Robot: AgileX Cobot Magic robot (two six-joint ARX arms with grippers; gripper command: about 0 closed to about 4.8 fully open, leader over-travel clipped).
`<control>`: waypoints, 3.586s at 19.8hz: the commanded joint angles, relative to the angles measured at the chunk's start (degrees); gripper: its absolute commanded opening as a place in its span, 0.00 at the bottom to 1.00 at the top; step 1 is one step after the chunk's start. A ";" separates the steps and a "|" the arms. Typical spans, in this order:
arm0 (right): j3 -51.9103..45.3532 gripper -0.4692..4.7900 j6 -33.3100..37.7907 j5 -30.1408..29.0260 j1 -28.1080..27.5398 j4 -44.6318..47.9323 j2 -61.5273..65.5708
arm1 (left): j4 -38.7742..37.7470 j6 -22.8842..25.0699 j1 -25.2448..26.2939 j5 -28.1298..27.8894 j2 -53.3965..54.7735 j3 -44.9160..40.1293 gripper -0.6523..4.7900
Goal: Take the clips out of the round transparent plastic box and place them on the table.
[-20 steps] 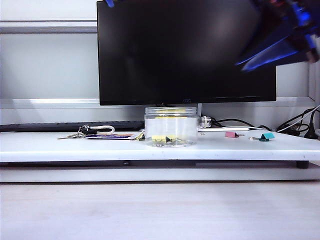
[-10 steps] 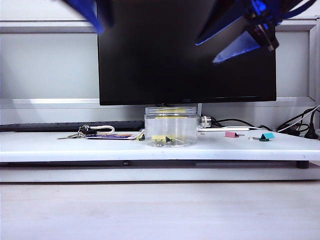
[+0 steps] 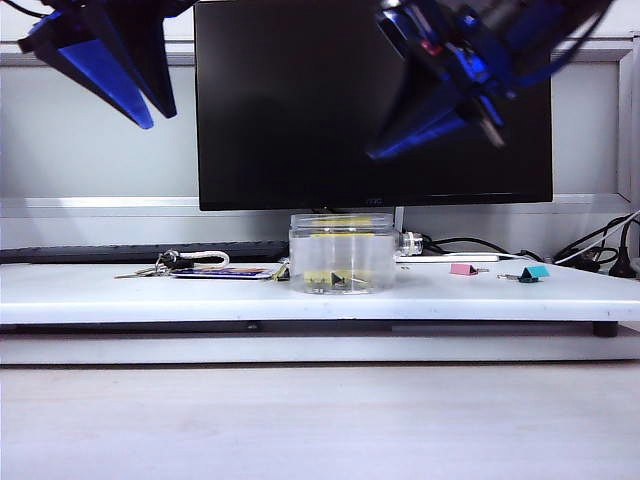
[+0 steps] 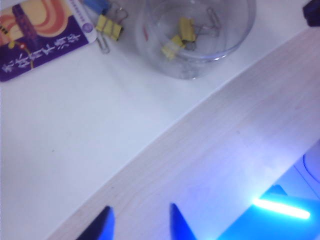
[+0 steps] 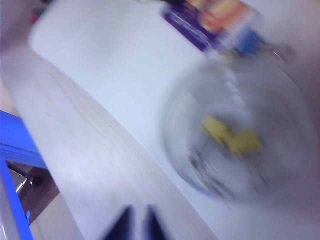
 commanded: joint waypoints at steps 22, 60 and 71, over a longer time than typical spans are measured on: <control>38.21 0.39 -13.03 17.33 5.62 -32.61 29.55 | 7.78 2.03 2.45 9.57 -1.22 -10.51 0.40; 39.60 0.38 -11.76 25.20 5.64 -43.01 38.27 | 8.07 3.08 2.43 12.90 -1.49 -10.54 0.40; 48.76 0.29 -10.29 25.35 4.72 -44.04 38.25 | 9.01 3.06 2.43 12.85 -1.49 -10.54 0.40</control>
